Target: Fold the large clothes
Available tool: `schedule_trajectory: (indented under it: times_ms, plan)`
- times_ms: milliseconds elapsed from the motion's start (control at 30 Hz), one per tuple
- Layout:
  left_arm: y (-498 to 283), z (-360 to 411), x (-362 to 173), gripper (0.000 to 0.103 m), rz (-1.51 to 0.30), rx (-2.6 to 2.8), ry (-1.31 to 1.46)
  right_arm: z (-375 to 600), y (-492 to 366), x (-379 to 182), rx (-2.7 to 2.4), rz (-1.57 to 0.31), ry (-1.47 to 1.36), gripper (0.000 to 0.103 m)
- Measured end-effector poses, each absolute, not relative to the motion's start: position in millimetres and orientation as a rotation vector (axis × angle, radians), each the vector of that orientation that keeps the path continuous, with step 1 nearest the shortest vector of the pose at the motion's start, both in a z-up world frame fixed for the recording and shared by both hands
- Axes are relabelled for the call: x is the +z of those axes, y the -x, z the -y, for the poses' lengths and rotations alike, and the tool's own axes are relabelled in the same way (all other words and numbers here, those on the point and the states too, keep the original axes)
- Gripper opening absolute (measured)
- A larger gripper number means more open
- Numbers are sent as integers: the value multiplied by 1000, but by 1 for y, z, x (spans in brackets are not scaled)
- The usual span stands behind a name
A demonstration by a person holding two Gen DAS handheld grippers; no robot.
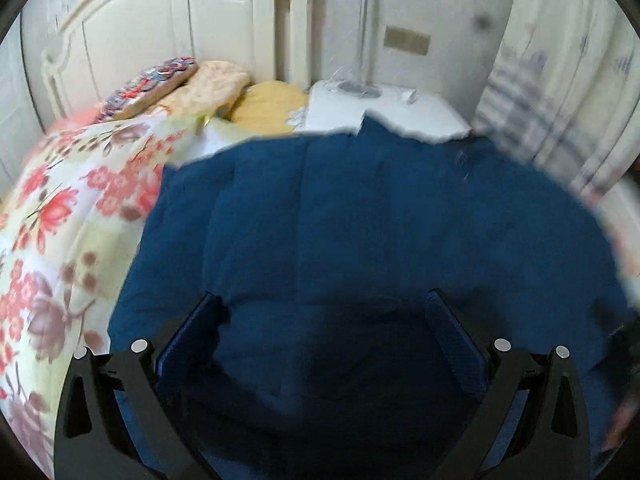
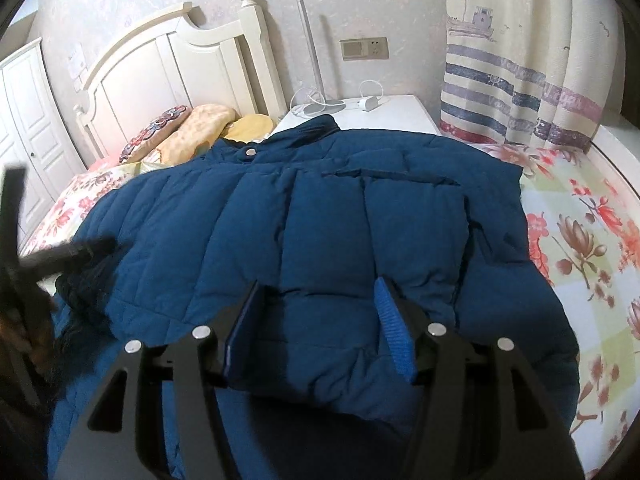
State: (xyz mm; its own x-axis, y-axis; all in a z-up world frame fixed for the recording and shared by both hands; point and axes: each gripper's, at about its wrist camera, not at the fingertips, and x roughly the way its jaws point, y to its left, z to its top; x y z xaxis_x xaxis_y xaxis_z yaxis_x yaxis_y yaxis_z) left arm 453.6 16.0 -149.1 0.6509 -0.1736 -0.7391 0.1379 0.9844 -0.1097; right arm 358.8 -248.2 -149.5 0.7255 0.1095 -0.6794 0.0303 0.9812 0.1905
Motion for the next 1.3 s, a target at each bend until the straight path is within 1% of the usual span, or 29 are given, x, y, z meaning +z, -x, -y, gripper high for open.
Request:
schedule_trajectory:
  times_ms: [67,133,167,233,267,300,367,433,533,567,633,667,700,767,867,933,1000,1067,1100,1133,1200,1300]
  plan:
    - [-462,-26,-124,99,-772,-169,91,248,-359,-150,47,-758,-196,59]
    - [-482,-33,-118,99,-762,-116,94,249,-358,-150,51,-757,-197,59]
    - [-500,-37,-125,99,-802,-88,88,248,-358,-150,51,-757,-198,59]
    - [-534,-41,-162,99,-942,-35,60,248,-358,-150,54,-756,-199,60]
    - [-539,-41,-173,99,-953,-44,50,248,-358,-150,60,-755,-200,60]
    - [-536,-39,-178,99,-907,-46,31,247,-358,-150,62,-755,-199,60]
    - [-534,-36,-175,99,-907,-22,7,246,-358,-150,61,-756,-198,61]
    - [-523,-32,-162,99,-889,11,11,246,-359,-150,66,-757,-205,62]
    - [-481,-18,-135,99,-769,-90,57,245,-359,-151,71,-758,-204,64]
    - [-473,-11,-134,99,-760,-113,35,245,-359,-151,73,-759,-202,65]
    - [-465,11,-145,99,-794,-162,-57,245,-359,-151,74,-759,-199,66]
    - [-465,26,-162,99,-833,-173,-135,245,-359,-151,74,-759,-198,66]
    - [-465,34,-174,99,-821,-160,-193,245,-359,-151,76,-758,-199,66]
    - [-464,36,-175,99,-813,-157,-187,244,-359,-150,77,-757,-201,66]
    - [-458,29,-161,99,-890,-130,-133,245,-359,-151,78,-756,-206,66]
    - [-430,23,-139,99,-840,-156,-98,246,-359,-150,78,-756,-205,66]
    - [-405,24,-132,99,-784,-158,-134,246,-360,-151,79,-757,-203,66]
    - [-400,26,-146,99,-793,-130,-203,246,-359,-151,80,-756,-201,67]
    - [-404,25,-162,99,-829,-123,-222,246,-359,-151,81,-755,-198,67]
    - [-407,22,-174,99,-830,-148,-184,246,-358,-150,82,-754,-194,68]
    - [-410,14,-176,99,-839,-169,-140,245,-358,-150,77,-755,-180,68]
    - [-410,17,-176,99,-835,-151,-167,241,-355,-147,63,-739,-156,69]
